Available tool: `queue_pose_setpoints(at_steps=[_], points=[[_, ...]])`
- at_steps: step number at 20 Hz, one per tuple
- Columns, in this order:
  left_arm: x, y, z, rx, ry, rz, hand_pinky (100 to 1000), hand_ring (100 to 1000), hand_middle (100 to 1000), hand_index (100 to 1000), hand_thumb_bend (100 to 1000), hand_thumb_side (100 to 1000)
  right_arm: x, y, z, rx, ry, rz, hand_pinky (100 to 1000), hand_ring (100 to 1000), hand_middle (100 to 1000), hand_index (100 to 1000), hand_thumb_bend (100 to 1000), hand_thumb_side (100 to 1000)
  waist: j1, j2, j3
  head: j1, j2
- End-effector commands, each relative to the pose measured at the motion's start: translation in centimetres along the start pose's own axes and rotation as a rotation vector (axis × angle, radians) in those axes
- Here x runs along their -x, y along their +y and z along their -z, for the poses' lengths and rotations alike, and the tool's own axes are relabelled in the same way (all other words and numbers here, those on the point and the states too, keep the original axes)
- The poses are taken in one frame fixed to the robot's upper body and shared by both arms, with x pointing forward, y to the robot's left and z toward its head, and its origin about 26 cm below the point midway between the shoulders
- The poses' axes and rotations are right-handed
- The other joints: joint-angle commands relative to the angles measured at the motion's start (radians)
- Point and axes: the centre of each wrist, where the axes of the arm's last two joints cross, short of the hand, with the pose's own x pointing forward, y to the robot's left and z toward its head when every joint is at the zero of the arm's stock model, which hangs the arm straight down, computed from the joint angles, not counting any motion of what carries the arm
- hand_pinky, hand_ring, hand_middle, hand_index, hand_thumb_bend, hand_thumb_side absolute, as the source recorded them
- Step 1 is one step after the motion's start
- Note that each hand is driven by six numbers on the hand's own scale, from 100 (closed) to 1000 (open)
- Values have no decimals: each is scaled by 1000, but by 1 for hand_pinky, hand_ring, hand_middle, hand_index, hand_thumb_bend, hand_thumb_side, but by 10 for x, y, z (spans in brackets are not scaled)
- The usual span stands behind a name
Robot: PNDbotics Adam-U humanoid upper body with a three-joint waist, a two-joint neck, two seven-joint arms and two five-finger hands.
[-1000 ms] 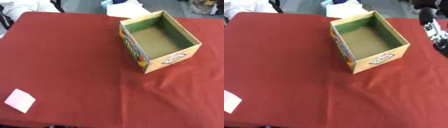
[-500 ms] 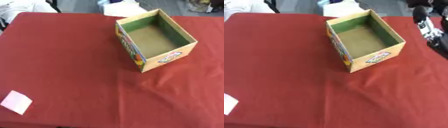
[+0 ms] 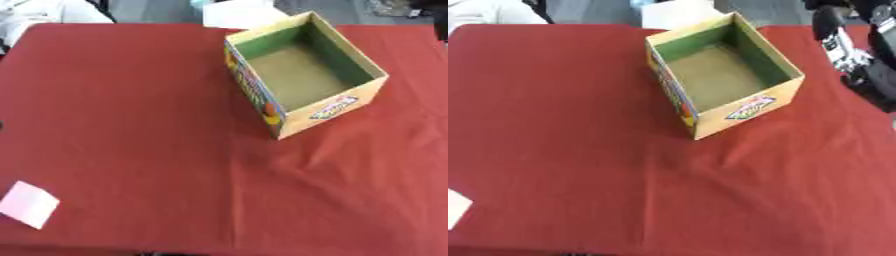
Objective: Pick up objects on the table and place them in the box.
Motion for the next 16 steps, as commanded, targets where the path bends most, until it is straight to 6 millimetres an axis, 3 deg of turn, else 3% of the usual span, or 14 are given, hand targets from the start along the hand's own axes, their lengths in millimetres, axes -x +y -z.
queue_pose_setpoints(at_steps=[1, 5, 6, 9, 16], points=[[-1, 12, 3, 51, -21, 51, 829, 790, 803, 879, 642, 902, -3, -11, 2, 2, -17, -41, 850, 770, 744, 822, 100, 999, 4, -13, 3, -5, 6], [-2, -1, -7, 176, -23, 60, 844, 802, 807, 877, 690, 877, -2, -11, 1, -2, -10, -46, 850, 770, 744, 822, 100, 999, 5, -16, 9, -15, 11], [-2, -3, -8, 200, -21, 64, 854, 811, 818, 885, 756, 852, -2, -11, 1, -3, -9, -47, 850, 770, 744, 822, 100, 1000, 7, -17, 11, -18, 12], [-2, -6, -12, 260, -11, 86, 861, 814, 821, 884, 819, 800, -2, -11, 0, -7, -8, -48, 850, 770, 744, 822, 100, 1000, 9, -19, 16, -26, 16], [-2, -7, -13, 376, 48, 161, 871, 826, 835, 887, 829, 730, -2, -10, -1, -10, -4, -49, 850, 770, 744, 822, 100, 1000, 10, -21, 19, -32, 17]])
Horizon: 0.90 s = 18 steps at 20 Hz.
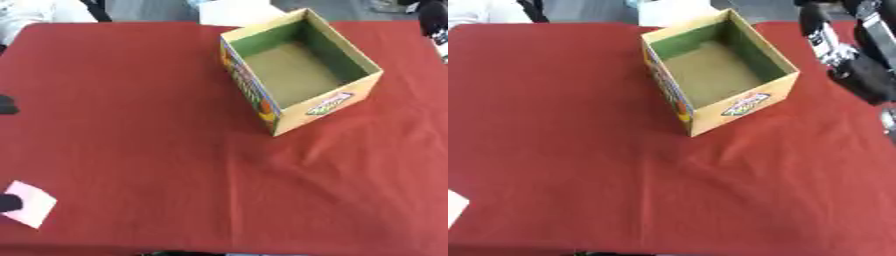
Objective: Pick up objects on the table and place them in the box.
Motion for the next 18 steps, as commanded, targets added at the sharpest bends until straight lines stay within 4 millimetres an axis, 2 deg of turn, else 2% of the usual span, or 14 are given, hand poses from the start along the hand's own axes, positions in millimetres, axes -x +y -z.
queue_pose_setpoints(at_steps=[1, 15, 18], points=[[0, 11, 1, 49, 11, 63, 871, 826, 835, 887, 829, 730, -3, -11, 2, 1, -17, -40, 850, 770, 744, 822, 100, 1000, 3, -16, 2, -5, 8], [19, -1, -4, 261, 52, -35, 888, 867, 878, 917, 681, 538, -2, -10, 0, -8, -10, -55, 849, 771, 744, 823, 100, 999, 17, -31, 15, -30, 23], [21, -2, -4, 309, 43, -43, 894, 879, 890, 933, 600, 427, -2, -10, 0, -10, -10, -54, 849, 771, 744, 823, 100, 998, 17, -35, 18, -36, 29]])
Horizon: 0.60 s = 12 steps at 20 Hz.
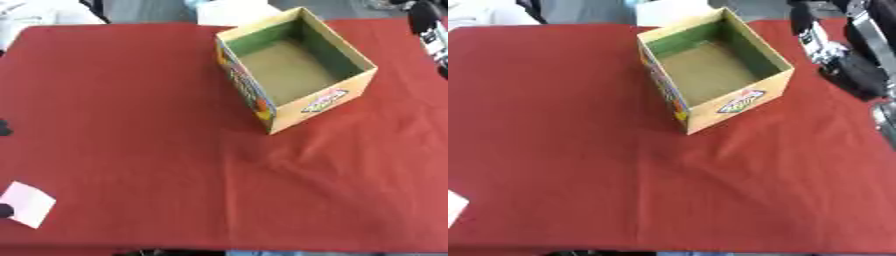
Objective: Pick up objects on the table and place them in the box.
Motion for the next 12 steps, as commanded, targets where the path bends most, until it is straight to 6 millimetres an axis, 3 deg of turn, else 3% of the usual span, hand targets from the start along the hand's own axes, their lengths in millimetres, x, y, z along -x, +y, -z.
queue_pose_setpoints(at_steps=[1, 2, 7, 12], points=[[4, 11, -2, 59, -4, 37, 895, 881, 891, 934, 576, 396, -3, -10, 3, -1, -21, -38, 849, 772, 744, 823, 100, 998, 1, -17, 3, -8, 13], [4, 11, -2, 76, -7, 38, 900, 888, 896, 938, 520, 317, -3, -10, 3, -2, -20, -38, 849, 772, 744, 823, 100, 998, 1, -18, 4, -9, 14], [3, 14, 0, 151, -23, 53, 915, 895, 908, 958, 442, 196, -3, -10, 3, -4, -19, -37, 848, 771, 742, 821, 100, 997, 4, -23, 8, -14, 15], [3, 14, 0, 228, -32, 83, 927, 909, 919, 965, 491, 212, -3, -10, 2, -5, -17, -39, 847, 770, 742, 820, 100, 994, 9, -28, 14, -26, 15]])
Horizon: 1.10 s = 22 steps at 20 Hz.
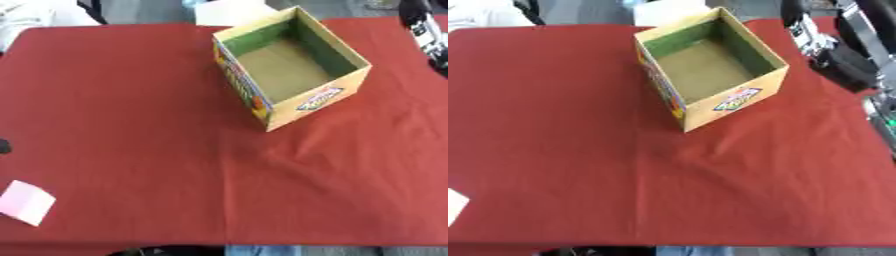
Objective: Pick up objects on the table and place them in the box.
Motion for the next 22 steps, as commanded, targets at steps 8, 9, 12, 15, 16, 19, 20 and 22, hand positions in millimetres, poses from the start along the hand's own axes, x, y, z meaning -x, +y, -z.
queue_pose_setpoints(at_steps=[8, 9, 12, 15, 16, 19, 20, 22], points=[[4, 19, -5, 72, 48, 140, 930, 908, 906, 952, 550, 194, -3, -9, 2, -1, -14, -43, 846, 768, 741, 820, 100, 994, 5, -20, 2, -8, 7], [4, 18, -4, 66, 40, 146, 927, 905, 904, 952, 530, 180, -3, -9, 2, 0, -14, -43, 846, 767, 741, 820, 100, 994, 4, -20, 0, -7, 7], [3, 13, -2, 63, 11, 145, 924, 905, 910, 951, 447, 102, -3, -8, 2, 1, -15, -42, 846, 767, 740, 820, 100, 995, 2, -19, -5, -3, 7], [5, 8, 1, 80, -9, 128, 924, 906, 917, 956, 408, 100, -4, -9, 3, 3, -17, -42, 846, 767, 740, 820, 100, 994, 0, -17, -9, 0, 7], [6, 7, 2, 90, -12, 122, 926, 907, 919, 957, 411, 100, -4, -9, 3, 5, -18, -42, 846, 767, 741, 820, 100, 994, -1, -16, -11, 1, 7], [10, 4, 3, 116, -8, 112, 930, 912, 926, 964, 414, 100, -4, -9, 4, 5, -21, -43, 846, 767, 740, 820, 100, 995, -3, -14, -14, 5, 7], [12, 3, 4, 123, -3, 109, 932, 915, 928, 966, 414, 100, -4, -8, 4, 6, -22, -43, 846, 767, 740, 820, 100, 995, -3, -14, -15, 7, 7], [15, 0, 6, 133, 2, 101, 933, 916, 930, 968, 414, 100, -5, -8, 4, 7, -23, -43, 846, 767, 740, 820, 100, 995, -5, -12, -18, 8, 7]])
